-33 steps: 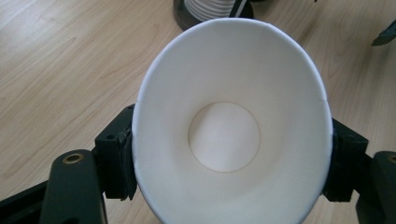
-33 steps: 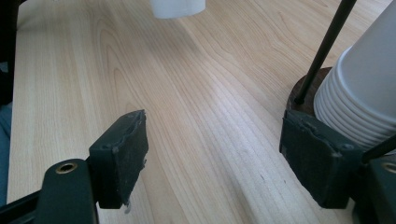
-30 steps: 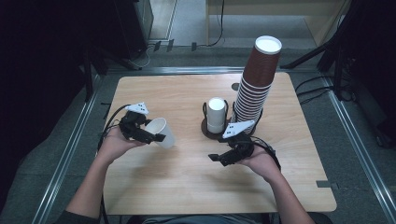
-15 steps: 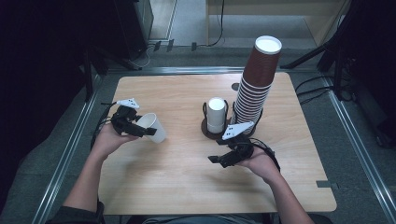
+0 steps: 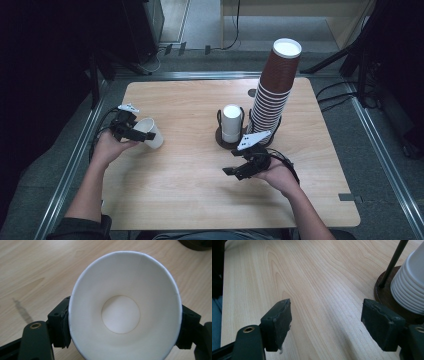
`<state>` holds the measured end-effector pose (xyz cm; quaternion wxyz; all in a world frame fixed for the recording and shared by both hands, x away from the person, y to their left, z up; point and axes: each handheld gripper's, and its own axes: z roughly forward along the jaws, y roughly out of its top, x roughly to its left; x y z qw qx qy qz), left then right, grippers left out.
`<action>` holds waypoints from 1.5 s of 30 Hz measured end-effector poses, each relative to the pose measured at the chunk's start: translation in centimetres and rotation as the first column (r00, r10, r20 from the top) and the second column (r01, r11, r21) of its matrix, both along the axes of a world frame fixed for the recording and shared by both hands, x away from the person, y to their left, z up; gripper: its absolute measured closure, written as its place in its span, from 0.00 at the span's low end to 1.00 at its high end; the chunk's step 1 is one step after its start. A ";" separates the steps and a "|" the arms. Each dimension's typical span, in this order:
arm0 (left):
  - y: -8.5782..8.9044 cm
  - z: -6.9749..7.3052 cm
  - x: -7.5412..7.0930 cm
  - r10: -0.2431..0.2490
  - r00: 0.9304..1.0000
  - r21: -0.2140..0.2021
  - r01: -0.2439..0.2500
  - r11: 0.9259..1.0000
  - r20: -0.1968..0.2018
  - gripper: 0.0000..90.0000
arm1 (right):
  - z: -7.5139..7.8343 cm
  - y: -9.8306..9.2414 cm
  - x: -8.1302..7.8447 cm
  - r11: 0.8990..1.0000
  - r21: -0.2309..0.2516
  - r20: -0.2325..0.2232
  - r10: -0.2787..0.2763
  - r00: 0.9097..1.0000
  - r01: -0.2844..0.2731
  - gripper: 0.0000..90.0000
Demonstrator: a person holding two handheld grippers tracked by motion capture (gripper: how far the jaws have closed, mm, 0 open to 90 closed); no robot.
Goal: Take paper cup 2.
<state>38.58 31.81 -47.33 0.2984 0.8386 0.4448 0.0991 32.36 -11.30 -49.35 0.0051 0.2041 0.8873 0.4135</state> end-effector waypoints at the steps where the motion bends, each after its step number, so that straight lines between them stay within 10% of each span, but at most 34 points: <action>1: 0.0 0.0 0.0 0.000 1.000 0.000 0.000 1.000 0.000 0.23 | 0.0 0.0 0.0 1.000 -0.001 0.000 0.000 1.000 0.000 0.28; 23: 0.2 -0.8 0.9 0.039 0.999 0.030 -0.038 0.999 -0.025 0.14 | 0.0 0.0 0.0 1.000 0.002 -0.004 -0.004 1.000 0.004 0.28; 45: 0.8 2.0 -0.3 0.036 0.999 -0.084 -0.033 0.996 0.031 0.08 | 0.5 -0.4 0.3 1.000 0.026 -0.024 -0.002 1.000 0.003 0.28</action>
